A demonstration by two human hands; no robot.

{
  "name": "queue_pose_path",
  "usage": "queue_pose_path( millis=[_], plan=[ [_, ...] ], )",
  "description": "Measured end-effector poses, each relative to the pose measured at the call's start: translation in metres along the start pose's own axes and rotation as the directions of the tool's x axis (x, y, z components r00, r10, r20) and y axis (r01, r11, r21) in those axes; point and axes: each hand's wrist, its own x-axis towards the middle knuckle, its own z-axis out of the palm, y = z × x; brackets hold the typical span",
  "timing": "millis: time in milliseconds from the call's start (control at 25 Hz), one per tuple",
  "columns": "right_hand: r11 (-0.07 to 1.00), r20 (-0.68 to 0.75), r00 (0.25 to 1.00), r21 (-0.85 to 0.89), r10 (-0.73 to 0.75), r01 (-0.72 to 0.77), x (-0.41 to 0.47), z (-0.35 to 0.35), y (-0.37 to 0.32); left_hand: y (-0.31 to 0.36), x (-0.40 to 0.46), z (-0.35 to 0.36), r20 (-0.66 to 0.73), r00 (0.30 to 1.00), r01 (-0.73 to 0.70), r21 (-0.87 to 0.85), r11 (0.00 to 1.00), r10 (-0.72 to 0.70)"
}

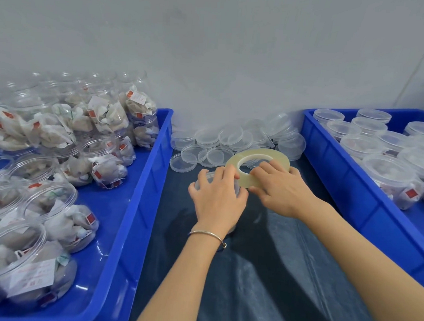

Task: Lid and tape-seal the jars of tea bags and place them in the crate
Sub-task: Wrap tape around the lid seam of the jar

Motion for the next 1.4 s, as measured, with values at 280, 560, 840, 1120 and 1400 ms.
queue_pose_path(
  millis=[280,560,840,1120,1400],
  plan=[
    [0.998,-0.023,0.998,-0.017,0.055,-0.056,-0.003,0.001,-0.01,-0.003,0.003,0.002,-0.062,0.997,-0.041,-0.042,0.998,0.038],
    [0.992,-0.065,0.99,-0.006,0.125,-0.125,-0.009,0.002,-0.011,-0.01,0.005,0.002,-0.047,0.994,-0.102,-0.046,0.994,0.099],
    [0.981,-0.073,0.979,-0.018,0.19,-0.192,-0.009,0.005,-0.022,-0.009,0.01,0.003,-0.054,0.995,-0.09,-0.01,0.996,0.089],
    [0.925,-0.137,0.925,-0.094,0.353,-0.367,-0.008,-0.001,-0.045,-0.006,0.031,0.001,0.02,0.997,-0.076,-0.076,0.994,0.078],
    [0.925,-0.379,0.843,0.141,0.381,-0.354,-0.031,-0.031,-0.088,-0.021,0.072,-0.023,0.064,0.969,0.247,-0.256,0.934,-0.239]
  ],
)
